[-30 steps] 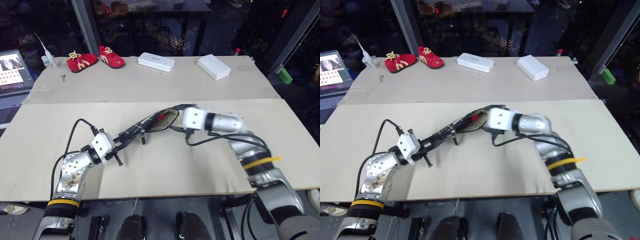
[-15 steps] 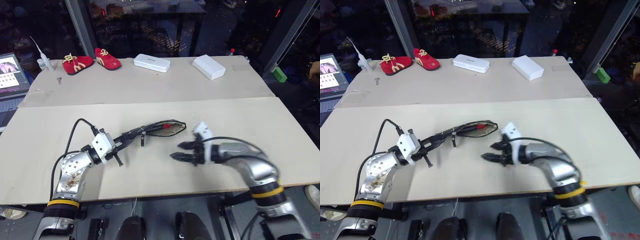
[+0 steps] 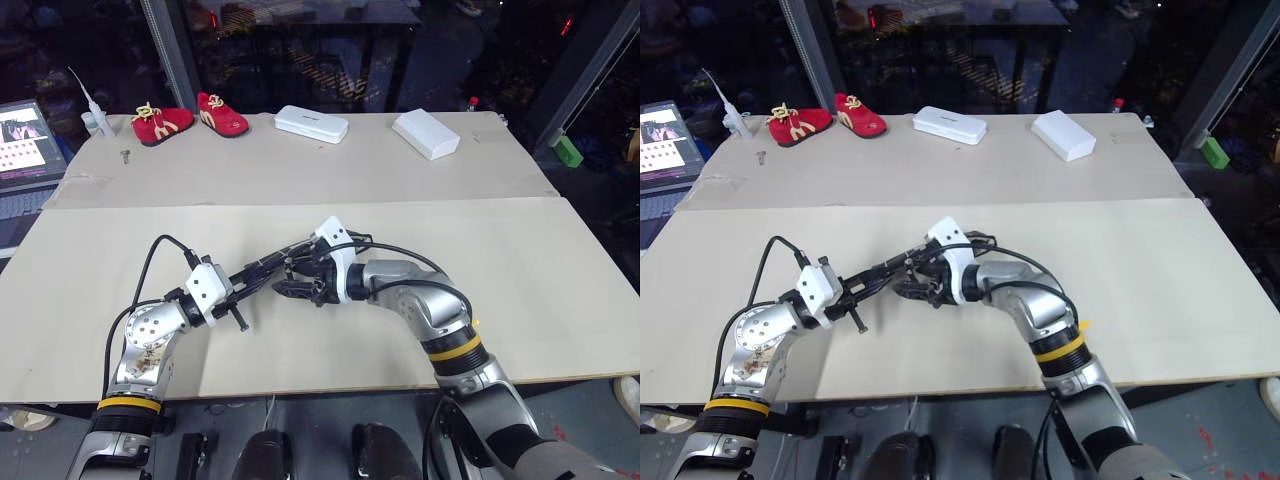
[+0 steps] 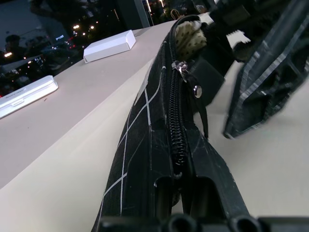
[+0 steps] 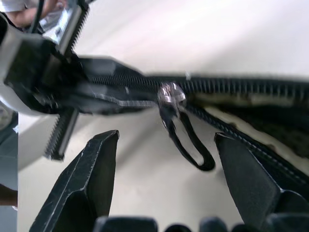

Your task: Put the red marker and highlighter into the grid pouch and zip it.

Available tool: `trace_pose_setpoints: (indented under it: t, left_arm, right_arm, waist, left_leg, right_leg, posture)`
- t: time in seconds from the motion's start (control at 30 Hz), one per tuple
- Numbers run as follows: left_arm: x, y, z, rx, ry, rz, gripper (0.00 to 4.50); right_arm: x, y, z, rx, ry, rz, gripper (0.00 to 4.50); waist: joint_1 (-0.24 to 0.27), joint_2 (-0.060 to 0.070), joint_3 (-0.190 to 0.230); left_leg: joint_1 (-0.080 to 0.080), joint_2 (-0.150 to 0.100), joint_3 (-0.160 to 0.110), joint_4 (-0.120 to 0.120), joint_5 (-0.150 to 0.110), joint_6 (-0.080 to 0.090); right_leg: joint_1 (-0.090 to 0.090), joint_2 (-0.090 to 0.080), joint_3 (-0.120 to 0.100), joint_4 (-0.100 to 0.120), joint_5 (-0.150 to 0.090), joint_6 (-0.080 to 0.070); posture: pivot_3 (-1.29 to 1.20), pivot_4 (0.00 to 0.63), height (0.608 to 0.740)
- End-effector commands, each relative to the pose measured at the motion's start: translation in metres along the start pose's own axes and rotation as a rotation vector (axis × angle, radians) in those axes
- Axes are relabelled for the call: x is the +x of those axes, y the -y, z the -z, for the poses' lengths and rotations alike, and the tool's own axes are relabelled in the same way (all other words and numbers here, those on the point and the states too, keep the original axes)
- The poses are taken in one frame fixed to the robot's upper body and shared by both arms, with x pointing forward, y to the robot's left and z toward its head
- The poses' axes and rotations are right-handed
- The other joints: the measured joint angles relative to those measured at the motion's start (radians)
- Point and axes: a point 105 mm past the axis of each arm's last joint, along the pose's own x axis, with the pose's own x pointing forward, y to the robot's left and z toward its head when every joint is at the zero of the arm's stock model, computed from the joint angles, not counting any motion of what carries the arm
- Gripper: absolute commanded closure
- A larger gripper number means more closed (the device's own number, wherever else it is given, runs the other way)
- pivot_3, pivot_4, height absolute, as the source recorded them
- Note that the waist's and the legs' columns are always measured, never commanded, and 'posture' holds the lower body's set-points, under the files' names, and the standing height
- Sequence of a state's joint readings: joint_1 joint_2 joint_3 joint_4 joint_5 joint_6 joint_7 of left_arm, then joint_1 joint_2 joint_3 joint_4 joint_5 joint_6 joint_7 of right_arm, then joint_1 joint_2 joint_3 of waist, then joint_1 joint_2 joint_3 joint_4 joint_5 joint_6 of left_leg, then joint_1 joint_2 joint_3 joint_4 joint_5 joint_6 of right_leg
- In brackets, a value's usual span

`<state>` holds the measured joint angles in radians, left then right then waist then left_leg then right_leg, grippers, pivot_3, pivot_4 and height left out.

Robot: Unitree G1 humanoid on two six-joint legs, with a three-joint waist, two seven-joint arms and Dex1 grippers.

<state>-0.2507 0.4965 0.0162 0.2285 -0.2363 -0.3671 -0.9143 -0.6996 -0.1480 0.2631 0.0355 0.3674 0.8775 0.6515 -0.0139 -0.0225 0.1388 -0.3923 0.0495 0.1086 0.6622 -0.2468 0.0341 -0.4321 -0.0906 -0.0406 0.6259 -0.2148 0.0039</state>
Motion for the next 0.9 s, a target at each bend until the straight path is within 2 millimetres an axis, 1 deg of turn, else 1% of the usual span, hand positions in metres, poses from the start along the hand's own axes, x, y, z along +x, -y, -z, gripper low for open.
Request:
trace_pose_setpoints:
  t: [0.03,0.07,0.1,0.13,0.2,0.23,0.3,0.37,0.4,0.57,0.67,0.73,0.8,0.83,0.9]
  left_arm:
    - [0.003,-0.003,-0.010,0.025,0.037,-0.006,4.50]
    - [0.003,-0.003,-0.009,0.024,0.037,-0.007,4.50]
    - [0.003,-0.003,-0.009,0.024,0.037,-0.008,4.50]
    - [0.003,-0.003,-0.009,0.023,0.037,-0.008,4.50]
    - [0.003,-0.003,-0.009,0.023,0.036,-0.009,4.50]
    - [0.003,-0.003,-0.009,0.023,0.037,-0.011,4.50]
    - [0.003,-0.004,-0.008,0.024,0.036,-0.012,4.50]
    - [0.003,-0.004,-0.009,0.025,0.038,-0.012,4.50]
    - [0.003,-0.004,-0.009,0.025,0.038,-0.013,4.50]
    - [0.003,-0.003,-0.008,0.024,0.038,-0.014,4.50]
    - [0.003,-0.003,-0.008,0.024,0.037,-0.014,4.50]
    - [0.002,-0.004,-0.008,0.024,0.037,-0.016,4.50]
    - [0.002,-0.004,-0.007,0.024,0.036,-0.017,4.50]
    - [0.002,-0.004,-0.007,0.024,0.035,-0.018,4.50]
    - [0.001,-0.004,-0.007,0.023,0.033,-0.017,4.50]
  right_arm:
    - [-0.001,0.001,-0.018,-0.045,0.052,0.022,1.21]
    - [-0.001,0.002,-0.018,-0.045,0.054,0.029,1.48]
    - [-0.002,0.003,-0.019,-0.045,0.058,0.037,1.64]
    - [-0.002,0.006,-0.020,-0.042,0.062,0.048,2.06]
    - [-0.003,0.008,-0.020,-0.042,0.063,0.060,2.69]
    - [-0.004,0.010,-0.020,-0.042,0.061,0.063,3.09]
    - [-0.006,0.012,-0.018,-0.046,0.053,0.067,3.66]
    - [-0.007,0.012,-0.017,-0.047,0.052,0.065,4.43]
    - [-0.008,0.012,-0.017,-0.046,0.054,0.064,4.48]
    - [-0.014,0.015,-0.017,-0.043,0.058,0.076,4.48]
    - [-0.024,0.021,-0.016,-0.047,0.052,0.098,4.48]
    - [-0.039,0.028,-0.014,-0.060,0.042,0.115,4.48]
    - [-0.060,0.034,-0.014,-0.082,0.034,0.127,4.48]
    - [-0.066,0.035,-0.014,-0.092,0.030,0.132,4.48]
    - [-0.084,0.046,-0.011,-0.110,0.010,0.178,4.48]
  waist:
    - [-0.001,0.000,0.000]
    - [-0.001,0.000,0.000]
    - [-0.001,0.000,0.000]
    - [-0.001,0.000,0.000]
    - [-0.001,0.000,0.000]
    - [-0.001,0.000,0.000]
    - [-0.001,0.000,0.000]
    - [-0.001,0.000,0.000]
    - [-0.001,0.000,0.000]
    - [-0.003,0.000,0.000]
    - [-0.002,0.000,0.000]
    - [-0.002,0.000,0.000]
    - [0.001,0.000,0.000]
    - [0.004,0.000,0.000]
    - [0.004,0.000,0.000]
  left_leg:
    - [0.000,0.000,0.000,0.000,0.000,0.000]
    - [0.000,0.000,0.000,0.000,0.000,0.000]
    - [0.000,0.000,0.000,0.000,0.000,0.000]
    - [0.000,0.000,0.000,0.000,0.000,0.000]
    - [0.000,0.000,0.000,0.000,0.000,0.000]
    - [0.000,0.000,0.000,0.000,0.000,0.000]
    - [0.000,0.000,0.000,0.000,0.000,0.000]
    - [0.000,0.000,0.000,0.000,0.000,0.000]
    - [0.000,0.000,0.000,0.000,0.000,0.000]
    - [0.000,0.000,0.000,0.000,0.000,0.000]
    - [0.000,0.000,0.000,0.000,0.000,0.000]
    - [0.000,0.000,0.000,0.000,0.000,0.000]
    - [0.000,0.000,0.000,0.000,0.000,0.000]
    - [-0.001,0.000,0.000,0.000,0.000,0.000]
    - [-0.002,0.000,0.000,0.000,0.000,0.000]
  right_leg:
    - [0.000,0.000,0.000,0.000,0.000,0.000]
    - [0.000,0.000,0.000,0.000,0.000,0.000]
    - [0.000,0.000,0.000,0.000,0.000,0.000]
    - [0.000,0.000,0.000,0.000,0.000,0.000]
    - [0.000,0.000,0.000,0.000,0.000,0.000]
    - [0.000,0.000,0.000,0.000,0.000,0.000]
    - [0.000,0.000,0.000,0.000,0.000,0.000]
    - [0.000,0.000,0.000,0.000,0.000,0.000]
    - [0.000,0.000,0.000,0.000,0.000,0.000]
    - [0.000,0.000,0.000,0.000,0.000,0.000]
    - [0.000,0.000,0.000,0.000,0.000,0.000]
    - [0.000,0.000,0.000,0.000,0.000,0.000]
    - [0.000,0.000,0.000,-0.001,0.000,0.000]
    - [0.000,0.000,0.000,-0.001,0.000,0.000]
    - [0.000,0.000,-0.001,-0.002,0.000,0.000]
  posture:
    - [0.00,0.150,0.740]
    - [0.00,0.150,0.740]
    - [0.00,0.150,0.740]
    - [0.00,0.150,0.740]
    - [0.00,0.150,0.740]
    - [0.00,0.150,0.740]
    - [0.00,0.150,0.740]
    - [0.00,0.150,0.740]
    - [0.00,0.150,0.740]
    - [0.00,0.150,0.740]
    - [0.00,0.150,0.740]
    - [0.00,0.150,0.740]
    - [0.00,0.150,0.740]
    - [0.00,0.150,0.740]
    - [0.00,0.150,0.740]
